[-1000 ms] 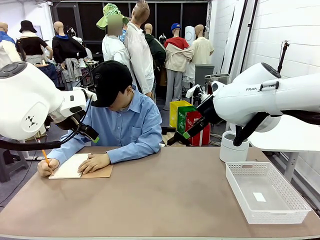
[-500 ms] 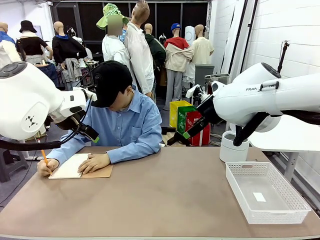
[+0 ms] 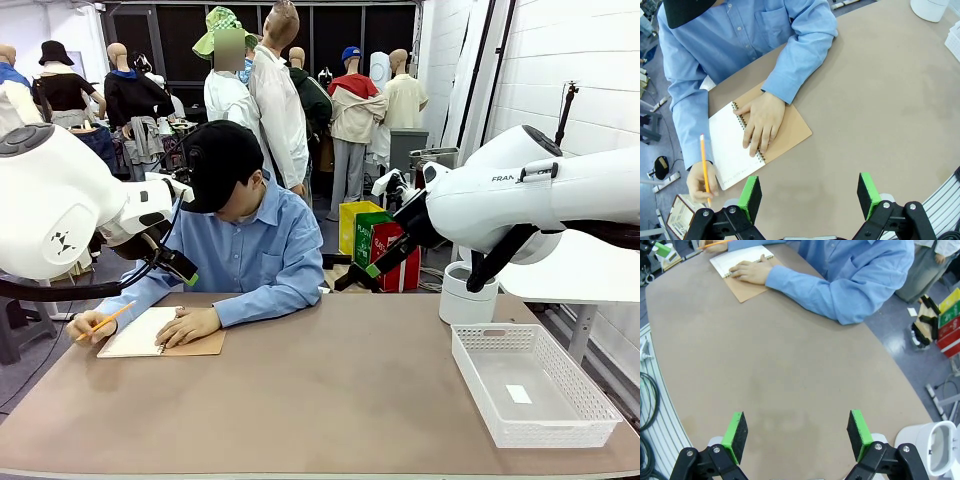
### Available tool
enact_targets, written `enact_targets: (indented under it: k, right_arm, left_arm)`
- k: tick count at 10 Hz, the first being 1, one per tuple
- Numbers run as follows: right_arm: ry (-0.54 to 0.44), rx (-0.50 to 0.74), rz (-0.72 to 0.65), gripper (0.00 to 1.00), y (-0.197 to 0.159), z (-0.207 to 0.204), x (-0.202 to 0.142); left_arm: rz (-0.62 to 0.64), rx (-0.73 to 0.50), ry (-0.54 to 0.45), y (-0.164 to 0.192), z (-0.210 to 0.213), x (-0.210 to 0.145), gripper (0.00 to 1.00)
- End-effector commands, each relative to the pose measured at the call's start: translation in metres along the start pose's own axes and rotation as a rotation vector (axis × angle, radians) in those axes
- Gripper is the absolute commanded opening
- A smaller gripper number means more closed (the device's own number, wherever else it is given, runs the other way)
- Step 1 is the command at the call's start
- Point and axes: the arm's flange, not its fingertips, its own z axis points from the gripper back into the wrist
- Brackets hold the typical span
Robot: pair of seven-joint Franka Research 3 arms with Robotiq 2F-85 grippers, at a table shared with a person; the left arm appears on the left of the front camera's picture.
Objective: Sort the paper based on its condition.
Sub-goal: If a person hands you a paper, place it in the Organizing basket , and if it's crumpled, put it in the Trash can.
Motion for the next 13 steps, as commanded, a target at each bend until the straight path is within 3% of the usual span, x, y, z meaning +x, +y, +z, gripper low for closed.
enact_targets:
  k: [1, 13]
  right_arm:
    - [0.003, -0.004, -0.009, 1.00, 0.0008, -0.0006, -0.0005]
    - [0.003, -0.004, -0.009, 1.00, 0.0008, -0.0006, -0.0005]
  left_arm:
    - [0.000, -0.002, 0.005, 0.0003, 0.0000, -0.0006, 1.00]
    - [0.000, -0.002, 0.005, 0.0003, 0.0000, -0.0006, 1.00]
